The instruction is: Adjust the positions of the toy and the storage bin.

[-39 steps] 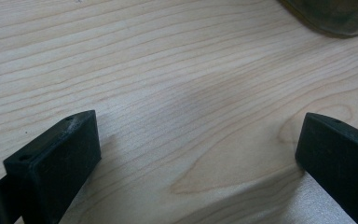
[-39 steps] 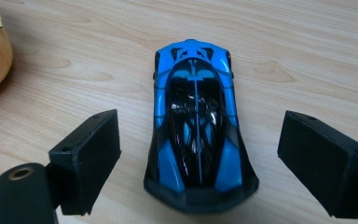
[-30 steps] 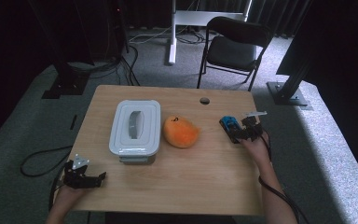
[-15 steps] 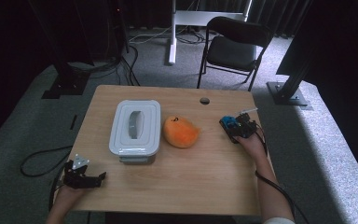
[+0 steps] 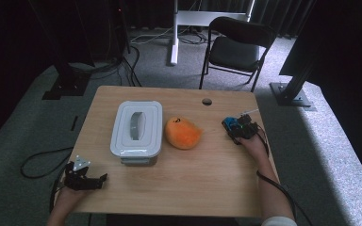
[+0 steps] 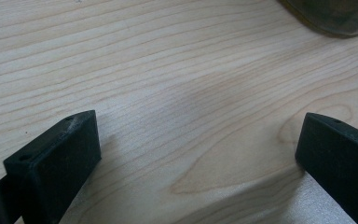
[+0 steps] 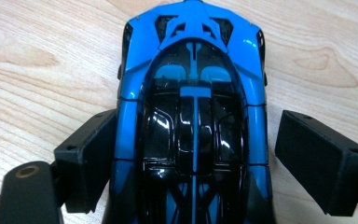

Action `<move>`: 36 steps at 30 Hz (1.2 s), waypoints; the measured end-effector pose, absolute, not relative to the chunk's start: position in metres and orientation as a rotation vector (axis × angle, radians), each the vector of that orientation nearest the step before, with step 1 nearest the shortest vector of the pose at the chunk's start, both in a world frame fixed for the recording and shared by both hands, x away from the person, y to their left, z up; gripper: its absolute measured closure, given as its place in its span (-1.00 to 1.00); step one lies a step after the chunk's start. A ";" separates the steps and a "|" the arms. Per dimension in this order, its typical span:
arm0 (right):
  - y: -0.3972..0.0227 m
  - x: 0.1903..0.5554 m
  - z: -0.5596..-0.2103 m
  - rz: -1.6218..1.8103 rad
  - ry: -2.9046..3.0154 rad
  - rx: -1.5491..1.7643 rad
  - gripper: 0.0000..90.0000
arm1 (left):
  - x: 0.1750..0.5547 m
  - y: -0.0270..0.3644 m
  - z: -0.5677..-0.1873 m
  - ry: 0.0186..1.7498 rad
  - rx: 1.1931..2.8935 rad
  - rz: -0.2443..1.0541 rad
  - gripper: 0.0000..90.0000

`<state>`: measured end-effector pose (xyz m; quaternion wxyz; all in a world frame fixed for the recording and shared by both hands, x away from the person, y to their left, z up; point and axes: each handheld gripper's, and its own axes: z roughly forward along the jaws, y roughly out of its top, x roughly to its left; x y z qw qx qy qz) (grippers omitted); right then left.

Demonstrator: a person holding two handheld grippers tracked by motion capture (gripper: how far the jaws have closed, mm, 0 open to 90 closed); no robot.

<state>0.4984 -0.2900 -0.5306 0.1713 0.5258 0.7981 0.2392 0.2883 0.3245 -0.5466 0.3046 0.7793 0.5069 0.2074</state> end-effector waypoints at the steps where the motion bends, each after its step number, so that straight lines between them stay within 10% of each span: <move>1: -0.291 0.498 -0.531 0.690 2.265 1.501 -0.67 | 0.288 0.324 -0.547 1.342 2.064 0.549 -0.99; 36: -0.291 0.493 -0.531 0.737 2.274 1.483 -0.44 | 0.288 0.324 -0.547 1.342 2.064 0.549 -0.99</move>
